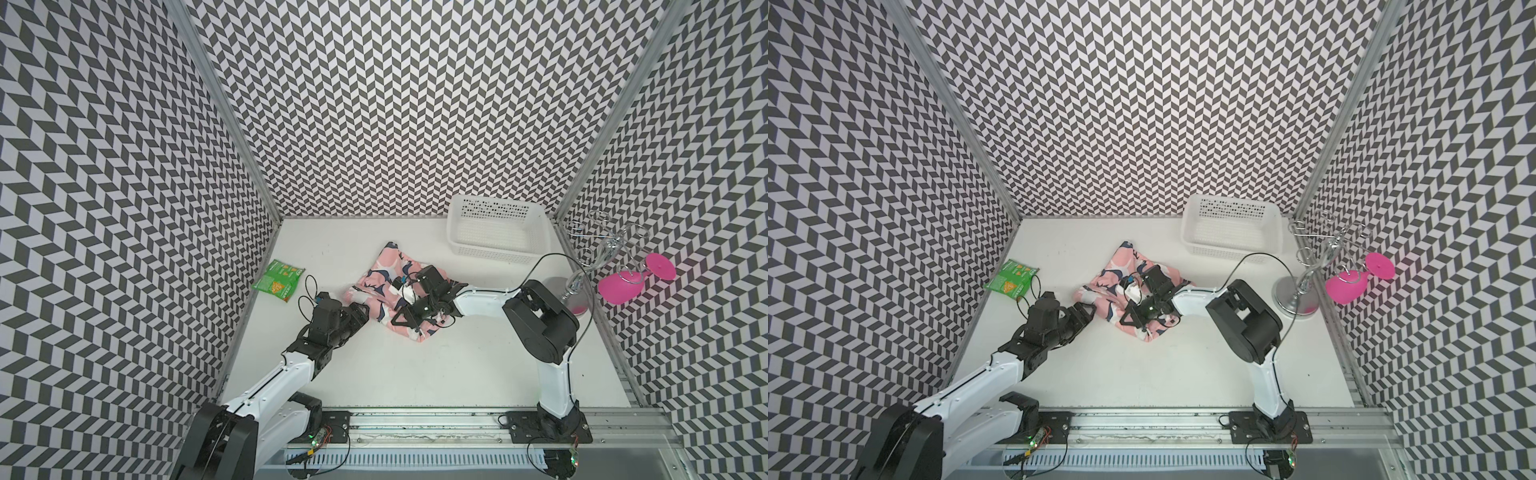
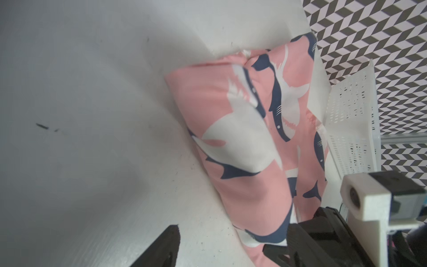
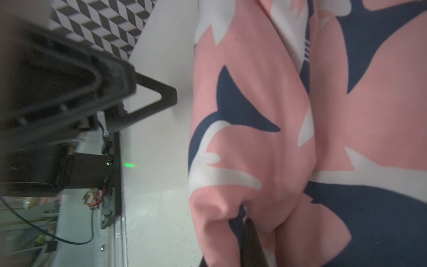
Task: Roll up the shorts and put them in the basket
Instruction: Roll the shorts at the center of the board.
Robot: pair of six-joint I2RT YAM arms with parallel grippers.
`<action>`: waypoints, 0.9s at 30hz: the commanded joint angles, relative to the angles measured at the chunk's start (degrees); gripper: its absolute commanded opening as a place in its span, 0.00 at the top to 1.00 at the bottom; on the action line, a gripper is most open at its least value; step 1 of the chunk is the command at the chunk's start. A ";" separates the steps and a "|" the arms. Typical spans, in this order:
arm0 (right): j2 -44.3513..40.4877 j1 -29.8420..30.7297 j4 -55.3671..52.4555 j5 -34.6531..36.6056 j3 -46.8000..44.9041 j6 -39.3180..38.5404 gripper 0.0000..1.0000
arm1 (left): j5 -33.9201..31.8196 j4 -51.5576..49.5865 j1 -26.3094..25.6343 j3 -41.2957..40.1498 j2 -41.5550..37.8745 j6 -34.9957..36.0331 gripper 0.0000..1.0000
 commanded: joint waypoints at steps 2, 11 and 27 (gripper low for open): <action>2.56 -1.46 6.98 -10.10 -3.76 8.15 1.00 | 1.85 17.39 -0.49 -3.94 3.71 -2.91 0.22; 3.68 -3.17 13.05 -13.59 -6.01 12.02 1.00 | 0.97 37.48 -1.87 -4.68 18.82 -5.59 0.22; 2.76 -4.41 9.36 -10.10 -6.45 8.72 0.90 | 2.47 41.02 -4.28 3.23 33.78 -6.84 0.84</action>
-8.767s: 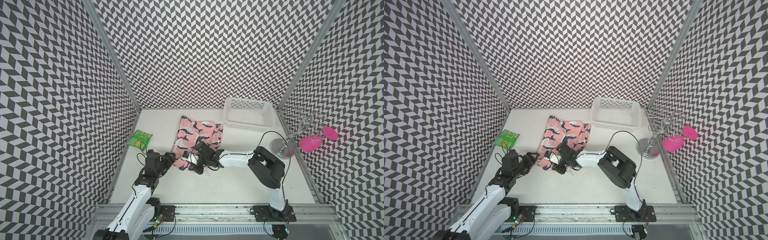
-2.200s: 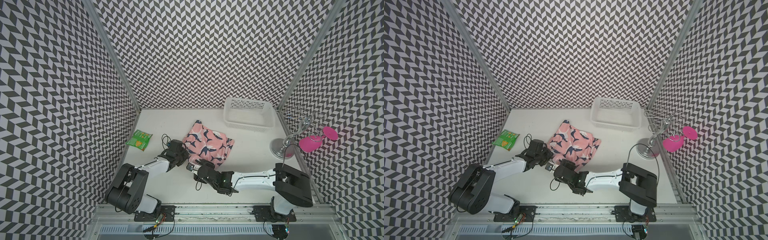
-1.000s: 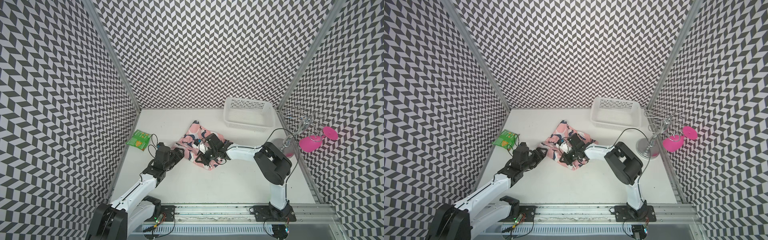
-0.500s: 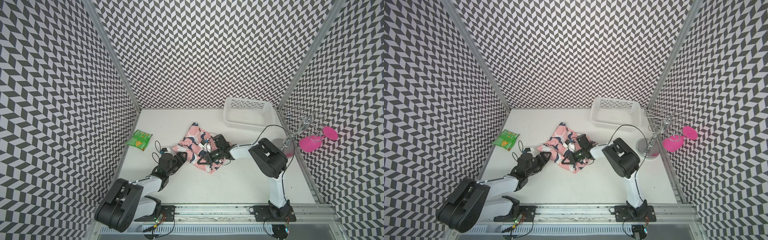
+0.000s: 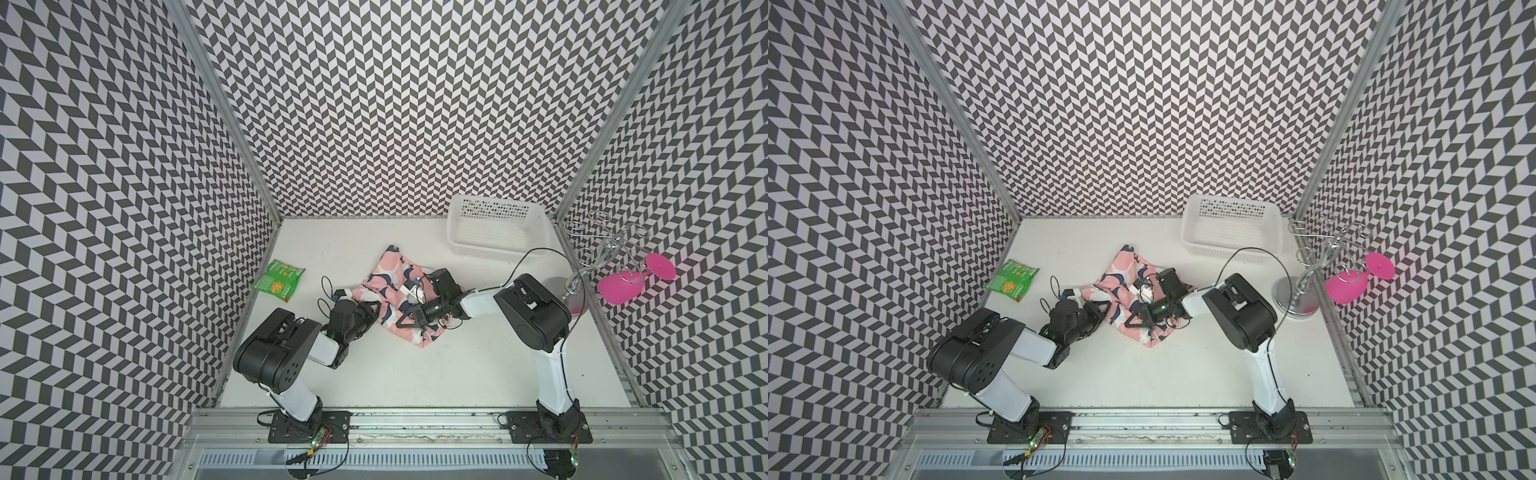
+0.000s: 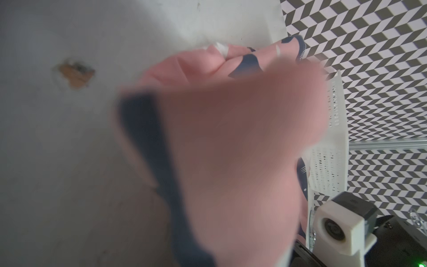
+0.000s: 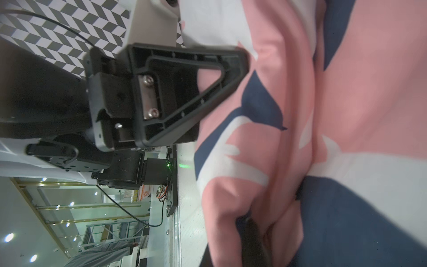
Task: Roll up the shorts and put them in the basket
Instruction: Roll the shorts at the center of the board.
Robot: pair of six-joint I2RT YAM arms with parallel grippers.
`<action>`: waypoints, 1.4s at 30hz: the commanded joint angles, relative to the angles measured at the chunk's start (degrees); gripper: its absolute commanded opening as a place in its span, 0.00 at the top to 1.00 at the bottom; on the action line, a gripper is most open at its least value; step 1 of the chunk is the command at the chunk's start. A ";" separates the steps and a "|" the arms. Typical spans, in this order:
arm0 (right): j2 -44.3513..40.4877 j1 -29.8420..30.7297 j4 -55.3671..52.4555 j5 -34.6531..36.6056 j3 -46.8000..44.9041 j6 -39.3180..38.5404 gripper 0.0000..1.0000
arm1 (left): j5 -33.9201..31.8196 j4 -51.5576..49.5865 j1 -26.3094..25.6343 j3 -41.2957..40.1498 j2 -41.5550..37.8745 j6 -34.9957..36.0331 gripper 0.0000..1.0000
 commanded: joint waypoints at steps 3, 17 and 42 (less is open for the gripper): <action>-6.76 0.13 -8.07 12.60 -1.73 -5.83 0.73 | 0.29 -11.72 -0.46 4.21 -5.34 0.98 0.94; -26.77 24.13 -18.10 79.25 -4.75 -22.12 0.44 | 1.31 -42.68 -0.55 12.08 -10.61 2.35 1.00; -4.30 37.82 -15.13 108.77 0.29 -26.54 0.69 | 4.61 -48.00 -0.34 12.81 -15.68 1.77 1.00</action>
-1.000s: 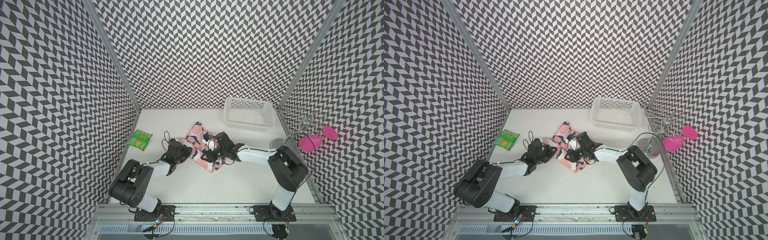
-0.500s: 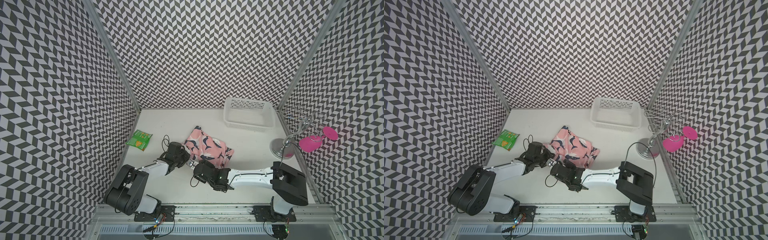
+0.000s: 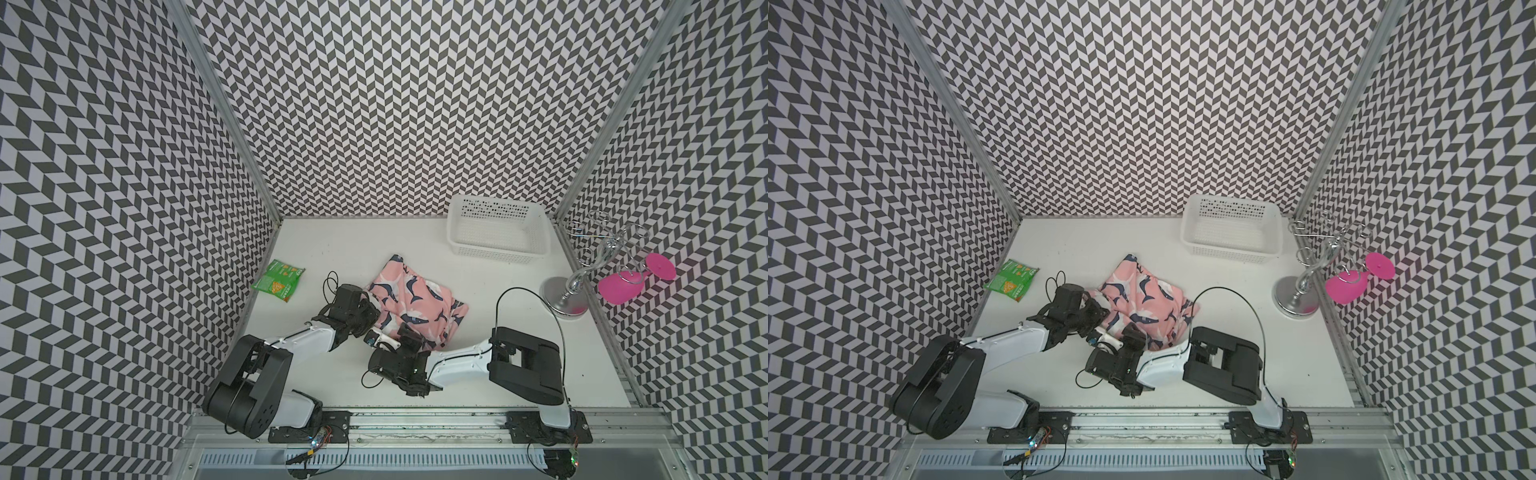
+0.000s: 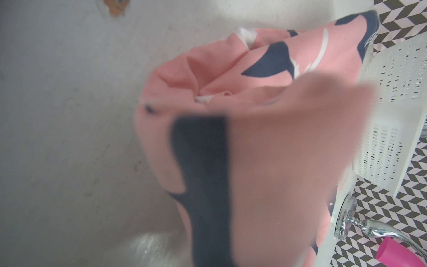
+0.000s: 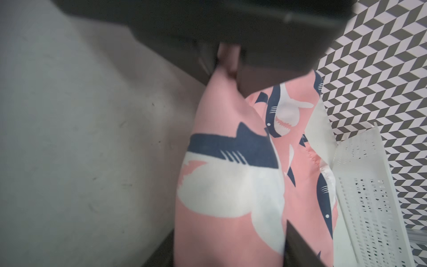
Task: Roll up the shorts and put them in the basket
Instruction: Roll the shorts at the center of the board.
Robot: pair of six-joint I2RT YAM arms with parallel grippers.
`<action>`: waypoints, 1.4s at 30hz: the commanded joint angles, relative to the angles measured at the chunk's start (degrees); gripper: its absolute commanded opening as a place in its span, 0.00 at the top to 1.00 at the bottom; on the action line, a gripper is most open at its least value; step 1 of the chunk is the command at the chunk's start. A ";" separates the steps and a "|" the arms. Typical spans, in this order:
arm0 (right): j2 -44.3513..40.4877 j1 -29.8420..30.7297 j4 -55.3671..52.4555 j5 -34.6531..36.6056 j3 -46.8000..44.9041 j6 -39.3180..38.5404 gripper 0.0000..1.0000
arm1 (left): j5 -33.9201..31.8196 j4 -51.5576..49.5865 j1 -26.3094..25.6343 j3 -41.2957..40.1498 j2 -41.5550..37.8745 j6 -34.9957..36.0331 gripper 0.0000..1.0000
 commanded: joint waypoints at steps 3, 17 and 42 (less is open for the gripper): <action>0.24 -2.74 -1.69 -6.71 -0.23 0.96 1.00 | 2.01 0.12 0.28 -0.04 -1.55 0.43 1.00; -8.58 -17.31 -8.58 -60.68 1.55 8.96 1.00 | -4.05 -6.78 5.29 -0.70 -19.38 9.58 0.30; 0.57 -35.42 13.47 -104.39 -6.25 27.50 1.00 | -3.99 33.41 -0.68 -17.76 -6.99 1.93 0.23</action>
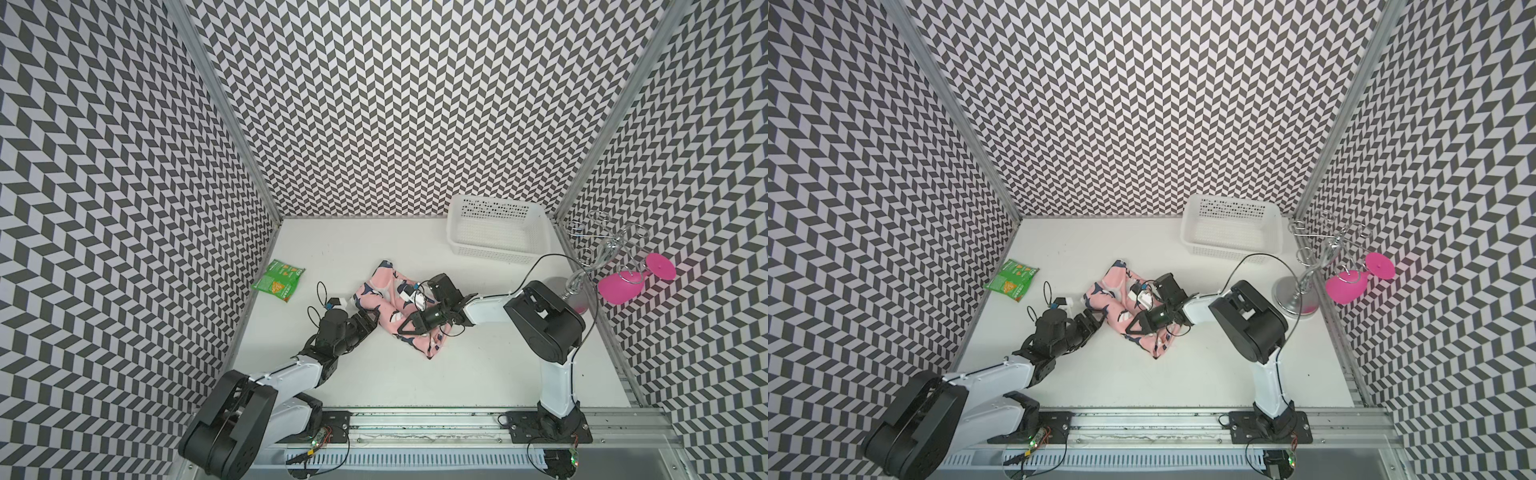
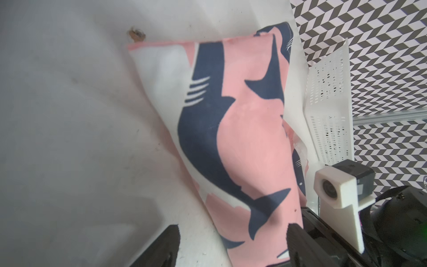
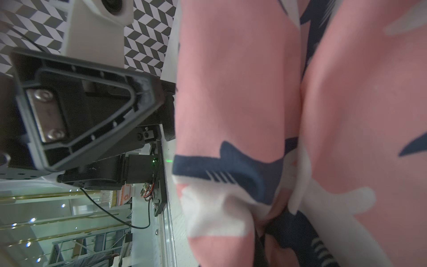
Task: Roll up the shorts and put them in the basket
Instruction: Roll the shorts at the center of the board.
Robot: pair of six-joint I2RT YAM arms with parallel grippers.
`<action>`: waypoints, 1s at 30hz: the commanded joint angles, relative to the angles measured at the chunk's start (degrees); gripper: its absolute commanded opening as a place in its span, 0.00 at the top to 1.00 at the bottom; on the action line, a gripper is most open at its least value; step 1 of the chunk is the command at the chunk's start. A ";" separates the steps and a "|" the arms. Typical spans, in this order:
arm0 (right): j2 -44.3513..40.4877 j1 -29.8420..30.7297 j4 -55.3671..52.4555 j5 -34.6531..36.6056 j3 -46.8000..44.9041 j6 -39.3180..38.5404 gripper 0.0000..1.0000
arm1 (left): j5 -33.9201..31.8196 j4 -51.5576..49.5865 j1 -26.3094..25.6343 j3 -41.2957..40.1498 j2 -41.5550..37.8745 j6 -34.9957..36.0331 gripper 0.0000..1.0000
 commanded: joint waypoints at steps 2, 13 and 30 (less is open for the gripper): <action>2.11 -0.09 1.74 -2.24 -0.92 0.89 1.00 | -2.50 11.80 -1.11 1.52 6.42 -0.26 0.24; 4.29 -0.61 1.63 -4.30 -0.65 0.28 1.00 | 1.35 17.30 -2.09 9.03 25.18 0.50 0.39; -17.28 6.68 -21.70 47.89 -0.05 -12.64 0.50 | 0.06 -15.36 -2.10 17.64 16.42 3.19 1.00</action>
